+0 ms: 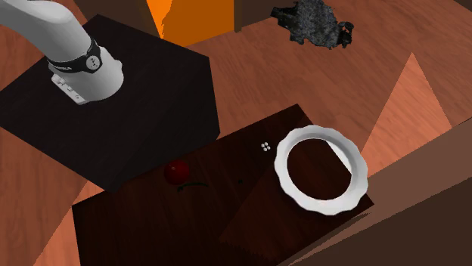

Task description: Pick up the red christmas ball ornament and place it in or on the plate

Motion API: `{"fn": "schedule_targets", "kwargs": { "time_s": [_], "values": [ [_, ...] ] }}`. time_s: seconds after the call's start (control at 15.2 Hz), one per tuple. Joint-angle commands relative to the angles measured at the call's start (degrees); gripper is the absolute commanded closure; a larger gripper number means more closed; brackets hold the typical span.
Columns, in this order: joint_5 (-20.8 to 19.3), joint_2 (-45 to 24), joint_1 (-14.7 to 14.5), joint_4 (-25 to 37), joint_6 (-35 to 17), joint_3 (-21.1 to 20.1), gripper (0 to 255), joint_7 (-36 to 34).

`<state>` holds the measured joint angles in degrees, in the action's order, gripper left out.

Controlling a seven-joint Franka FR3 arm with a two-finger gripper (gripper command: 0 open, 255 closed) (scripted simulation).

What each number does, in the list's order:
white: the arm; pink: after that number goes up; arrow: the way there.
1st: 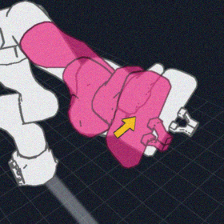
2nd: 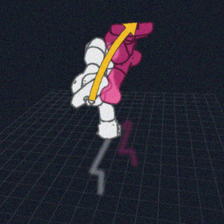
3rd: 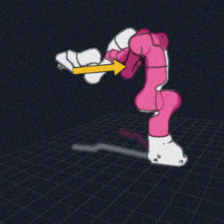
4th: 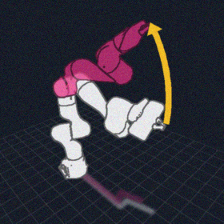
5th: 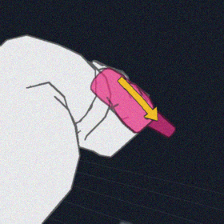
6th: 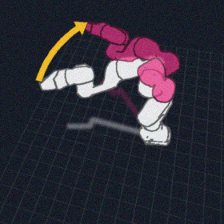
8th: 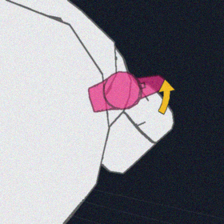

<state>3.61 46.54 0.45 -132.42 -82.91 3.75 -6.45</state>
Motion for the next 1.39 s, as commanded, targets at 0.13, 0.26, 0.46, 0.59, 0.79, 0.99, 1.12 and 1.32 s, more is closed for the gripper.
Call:
{"fn": "schedule_targets", "kwargs": {
  "time_s": [0.13,0.26,0.46,0.59,0.79,0.99,1.12,1.32],
  "values": [
    [-0.56,-1.42,0.3,-2.55,-3.09,0.68,0,0.77],
    [-1.11,-3.14,0.6,-4.87,-6.24,1.39,0,1.54],
    [-1.88,-6.27,1.03,-7.89,-11.09,2.5,0,2.66],
    [-2.34,-8.76,1.32,-9.59,-14.4,3.24,0,3.41],
    [-2.94,-13.06,1.73,-11.64,-19.46,4.39,0,4.55],
    [-3.36,-18.05,2.07,-13.07,-24.58,5.56,0,5.72],
    [-3.52,-21.73,2.26,-13.66,-27.99,6.35,0,6.54],
    [-3.49,-27.75,2.49,-13.99,-33.03,7.5,0,7.87]
  ]
}}
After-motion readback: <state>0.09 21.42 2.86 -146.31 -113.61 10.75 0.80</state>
